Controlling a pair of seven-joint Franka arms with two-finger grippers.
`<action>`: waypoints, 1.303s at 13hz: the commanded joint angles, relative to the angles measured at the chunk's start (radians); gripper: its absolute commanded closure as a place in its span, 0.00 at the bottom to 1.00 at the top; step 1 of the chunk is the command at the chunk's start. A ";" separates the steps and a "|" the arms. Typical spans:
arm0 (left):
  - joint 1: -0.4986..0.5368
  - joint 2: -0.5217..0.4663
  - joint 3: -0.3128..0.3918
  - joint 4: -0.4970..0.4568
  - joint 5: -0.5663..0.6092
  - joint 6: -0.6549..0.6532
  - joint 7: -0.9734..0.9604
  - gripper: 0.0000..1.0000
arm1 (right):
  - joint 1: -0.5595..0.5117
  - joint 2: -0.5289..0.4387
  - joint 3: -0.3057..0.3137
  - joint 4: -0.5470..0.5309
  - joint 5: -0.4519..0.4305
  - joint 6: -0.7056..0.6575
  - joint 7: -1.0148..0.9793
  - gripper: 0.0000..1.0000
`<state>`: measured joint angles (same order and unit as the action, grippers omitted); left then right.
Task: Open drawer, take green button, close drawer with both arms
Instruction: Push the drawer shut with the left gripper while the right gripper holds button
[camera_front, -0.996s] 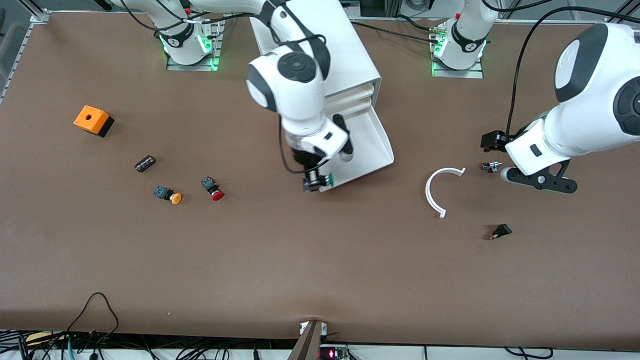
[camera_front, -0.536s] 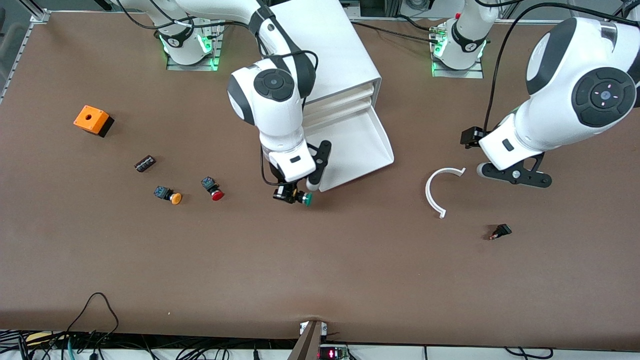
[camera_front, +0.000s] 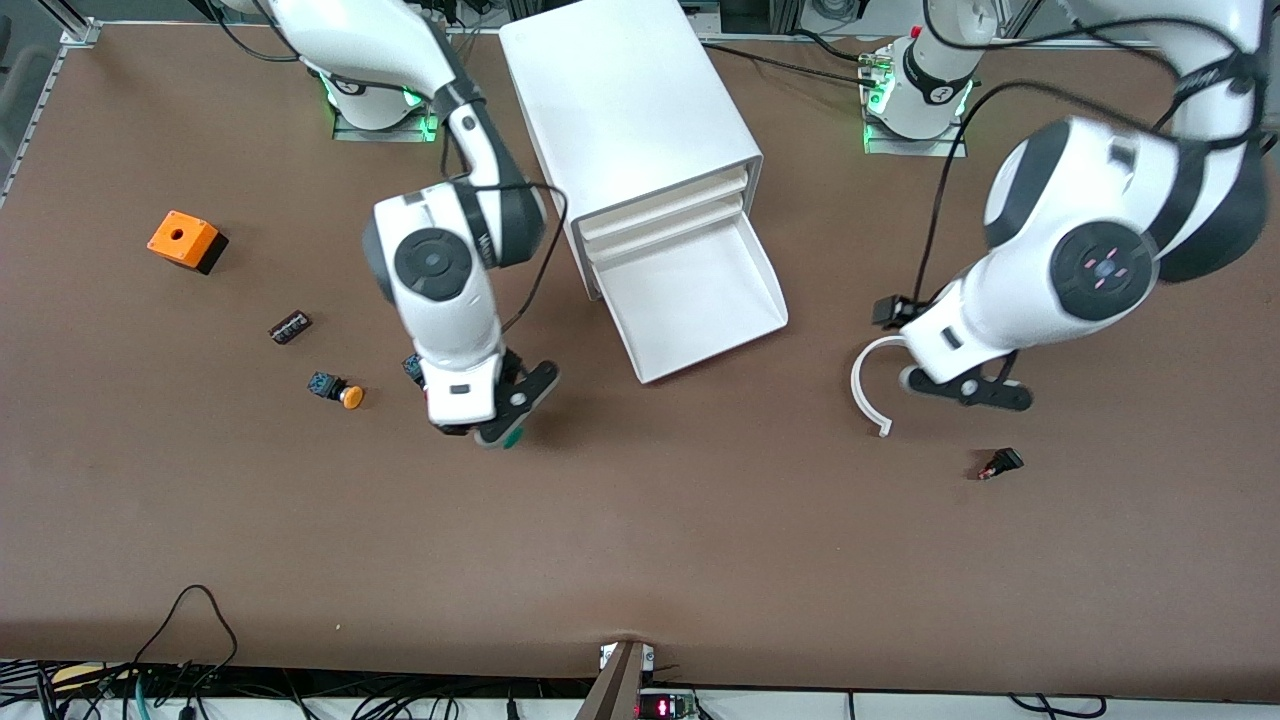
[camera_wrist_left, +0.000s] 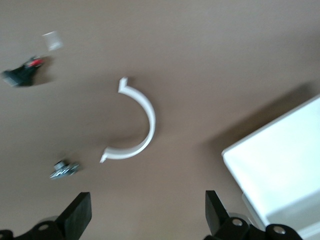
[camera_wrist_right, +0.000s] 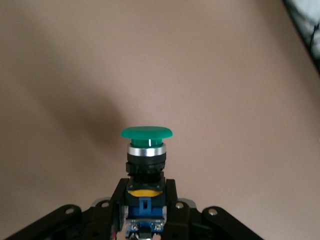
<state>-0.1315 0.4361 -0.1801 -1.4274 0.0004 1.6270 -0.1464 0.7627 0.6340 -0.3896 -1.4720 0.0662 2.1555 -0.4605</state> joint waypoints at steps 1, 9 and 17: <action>-0.005 0.088 -0.002 0.012 -0.051 0.121 -0.092 0.00 | -0.048 -0.034 0.014 -0.079 0.009 0.024 0.013 0.79; -0.164 0.263 0.002 -0.040 -0.033 0.525 -0.594 0.00 | -0.186 0.061 0.023 -0.083 0.197 0.070 -0.139 0.79; -0.192 0.228 -0.078 -0.237 -0.049 0.609 -0.653 0.00 | -0.273 0.096 0.023 -0.131 0.230 0.156 -0.375 0.79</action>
<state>-0.3195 0.7101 -0.2402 -1.5902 -0.0383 2.2257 -0.7836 0.5188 0.7415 -0.3830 -1.5867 0.2716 2.2938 -0.7726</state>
